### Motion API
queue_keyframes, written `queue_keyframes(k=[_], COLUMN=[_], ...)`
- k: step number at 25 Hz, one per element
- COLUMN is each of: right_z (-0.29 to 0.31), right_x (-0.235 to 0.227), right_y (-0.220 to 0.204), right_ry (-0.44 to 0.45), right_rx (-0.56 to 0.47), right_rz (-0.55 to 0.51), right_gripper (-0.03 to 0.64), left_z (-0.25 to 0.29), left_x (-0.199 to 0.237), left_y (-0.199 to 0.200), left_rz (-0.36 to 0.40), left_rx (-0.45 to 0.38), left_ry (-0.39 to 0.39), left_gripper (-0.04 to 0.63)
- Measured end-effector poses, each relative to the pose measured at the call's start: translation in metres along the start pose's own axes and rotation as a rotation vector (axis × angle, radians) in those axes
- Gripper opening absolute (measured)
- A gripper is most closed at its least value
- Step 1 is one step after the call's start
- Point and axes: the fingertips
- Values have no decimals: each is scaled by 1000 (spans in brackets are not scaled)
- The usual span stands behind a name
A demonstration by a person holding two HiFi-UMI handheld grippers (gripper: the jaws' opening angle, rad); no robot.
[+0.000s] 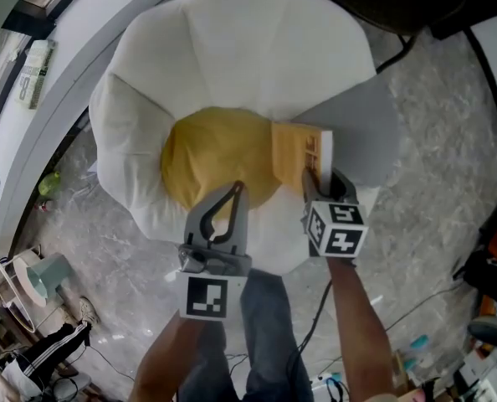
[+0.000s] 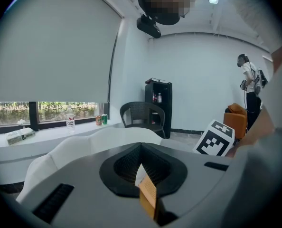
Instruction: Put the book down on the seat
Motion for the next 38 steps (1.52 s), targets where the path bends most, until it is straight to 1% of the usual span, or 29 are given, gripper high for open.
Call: queue_keyframes(k=[4, 10, 14, 17, 22, 26, 30, 33, 35, 38], right_z=[2, 8, 12, 10, 8, 8, 0, -10, -20, -42], right_x=[-10, -36, -53, -64, -74, -86, -96, -95, -92, -86], right_y=[-2, -2, -2, -4, -7, -12, -13, -9, 0, 20], right_ry=[-31, -81, -109, -143, -181, -201, -226, -229, -223, -226], right_rx=[-9, -12, -6, 4, 9, 9, -15, -42, -75, -160], right_rz=[-12, 3, -30, -58, -43, -4, 66, 92, 118, 154], right_gripper=[164, 195, 218, 238, 244, 259, 265, 265, 265, 265], left_z=[2, 11, 23, 34, 46, 49, 49, 45, 42, 41], left_x=[-3, -7, -18, -29, -45, -58, -66, -66, -62, -52], left_y=[-3, -12, -9, -6, -8, -6, -12, -12, -10, -8], left_rz=[-3, 5, 24, 25, 37, 26, 25, 30, 16, 1], left_rx=[11, 27, 2, -3, 19, 5, 33, 37, 38, 41], left_ry=[-3, -22, -20, -37, -77, -96, -118, -122, -118, -100], left_gripper=[6, 6, 6, 6, 6, 6, 6, 6, 6, 6])
Point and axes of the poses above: the fingertips, and each gripper's own axes: z forward along the fingers, x to its left, y out of its top, and after that the axes turned 5 degrees about x, right-handed
